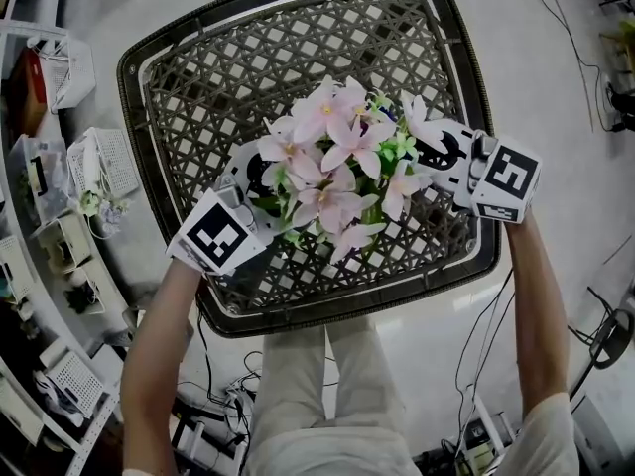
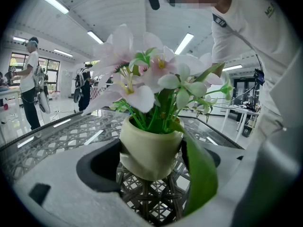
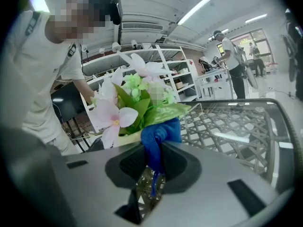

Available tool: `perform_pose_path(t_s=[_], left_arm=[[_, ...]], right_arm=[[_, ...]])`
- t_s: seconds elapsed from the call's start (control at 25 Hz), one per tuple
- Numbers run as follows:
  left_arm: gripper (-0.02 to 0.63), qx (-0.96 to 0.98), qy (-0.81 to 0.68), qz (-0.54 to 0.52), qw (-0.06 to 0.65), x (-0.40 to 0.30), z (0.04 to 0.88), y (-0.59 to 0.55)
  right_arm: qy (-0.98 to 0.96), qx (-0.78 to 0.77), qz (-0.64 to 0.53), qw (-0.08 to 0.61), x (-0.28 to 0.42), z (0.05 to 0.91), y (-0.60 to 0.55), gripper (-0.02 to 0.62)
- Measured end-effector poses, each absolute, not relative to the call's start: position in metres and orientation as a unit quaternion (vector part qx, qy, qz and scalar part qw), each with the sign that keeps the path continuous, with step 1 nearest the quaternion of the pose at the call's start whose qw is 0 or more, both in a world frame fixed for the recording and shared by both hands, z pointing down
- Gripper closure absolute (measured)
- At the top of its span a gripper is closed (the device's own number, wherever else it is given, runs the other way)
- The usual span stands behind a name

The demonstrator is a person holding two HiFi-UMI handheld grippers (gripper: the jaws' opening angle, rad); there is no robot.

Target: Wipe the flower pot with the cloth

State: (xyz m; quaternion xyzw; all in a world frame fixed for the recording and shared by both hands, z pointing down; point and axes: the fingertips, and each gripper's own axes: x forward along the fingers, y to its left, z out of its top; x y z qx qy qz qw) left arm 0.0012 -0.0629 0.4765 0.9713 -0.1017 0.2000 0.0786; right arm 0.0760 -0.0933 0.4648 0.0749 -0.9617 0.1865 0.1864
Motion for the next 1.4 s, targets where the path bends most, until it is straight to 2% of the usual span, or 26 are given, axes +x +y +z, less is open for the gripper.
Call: perform_pose_path(t_s=[1.4], left_arm=[[0.201,0.965,-0.144,0.197,0.092,0.002,0.478,-0.062]], right_arm=[[-0.958,0.091,0.206,0.179,0.083,0.466,-0.006,0.514]])
